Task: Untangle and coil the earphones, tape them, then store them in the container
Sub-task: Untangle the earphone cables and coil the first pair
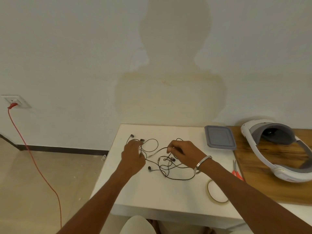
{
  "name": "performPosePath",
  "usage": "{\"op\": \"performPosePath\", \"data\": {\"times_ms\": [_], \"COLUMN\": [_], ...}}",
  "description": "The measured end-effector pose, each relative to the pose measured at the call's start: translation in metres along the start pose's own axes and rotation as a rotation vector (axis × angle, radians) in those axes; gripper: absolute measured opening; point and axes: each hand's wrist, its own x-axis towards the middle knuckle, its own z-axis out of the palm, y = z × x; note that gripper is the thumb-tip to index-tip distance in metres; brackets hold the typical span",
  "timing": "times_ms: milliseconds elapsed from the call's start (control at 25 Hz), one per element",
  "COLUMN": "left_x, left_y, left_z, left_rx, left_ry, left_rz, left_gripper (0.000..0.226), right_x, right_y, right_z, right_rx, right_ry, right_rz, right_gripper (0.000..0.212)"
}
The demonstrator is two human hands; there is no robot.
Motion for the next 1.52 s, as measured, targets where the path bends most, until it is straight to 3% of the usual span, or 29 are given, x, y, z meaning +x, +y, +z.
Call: {"op": "performPosePath", "data": {"times_ms": [80, 160, 280, 360, 600, 760, 880, 1120, 1360, 1520], "left_x": [-0.006, -0.009, -0.005, -0.003, 0.005, 0.007, 0.006, -0.003, 0.0, 0.004], "left_y": [0.013, 0.03, 0.045, 0.043, 0.018, 0.011, -0.007, -0.016, 0.039, 0.049], "left_z": [0.004, 0.005, 0.003, -0.001, -0.022, -0.037, -0.048, -0.026, -0.009, -0.011], "left_rx": [-0.127, -0.256, -0.307, -0.32, -0.29, -0.287, -0.286, -0.226, -0.363, -0.51], "left_ry": [-0.102, -0.182, -0.156, -0.136, 0.07, 0.23, 0.339, 0.096, -0.07, -0.113], "left_rz": [0.13, 0.265, 0.332, 0.323, 0.281, 0.254, 0.167, -0.004, 0.242, 0.225], "left_gripper": [0.053, 0.044, 0.018, 0.02, 0.022, 0.021, 0.021, 0.024, 0.028, 0.029], "right_x": [0.004, 0.007, 0.011, 0.012, 0.007, 0.009, 0.007, 0.013, 0.026, 0.031], "right_y": [-0.01, -0.019, -0.026, -0.026, -0.006, 0.001, 0.009, -0.01, -0.036, -0.038], "right_z": [0.002, 0.002, -0.001, -0.004, -0.019, -0.034, -0.056, -0.056, -0.029, -0.03], "right_rx": [0.004, 0.022, 0.059, 0.067, 0.035, -0.173, -0.229, -0.035, -0.029, 0.035], "right_ry": [-0.008, -0.003, 0.03, 0.058, 0.049, -0.059, 0.001, 0.106, -0.001, 0.043], "right_rz": [-0.042, -0.082, -0.113, -0.087, -0.006, 0.003, 0.038, -0.016, -0.112, -0.102], "right_gripper": [0.016, 0.015, 0.014, 0.016, 0.017, 0.02, 0.019, 0.012, 0.012, 0.016]}}
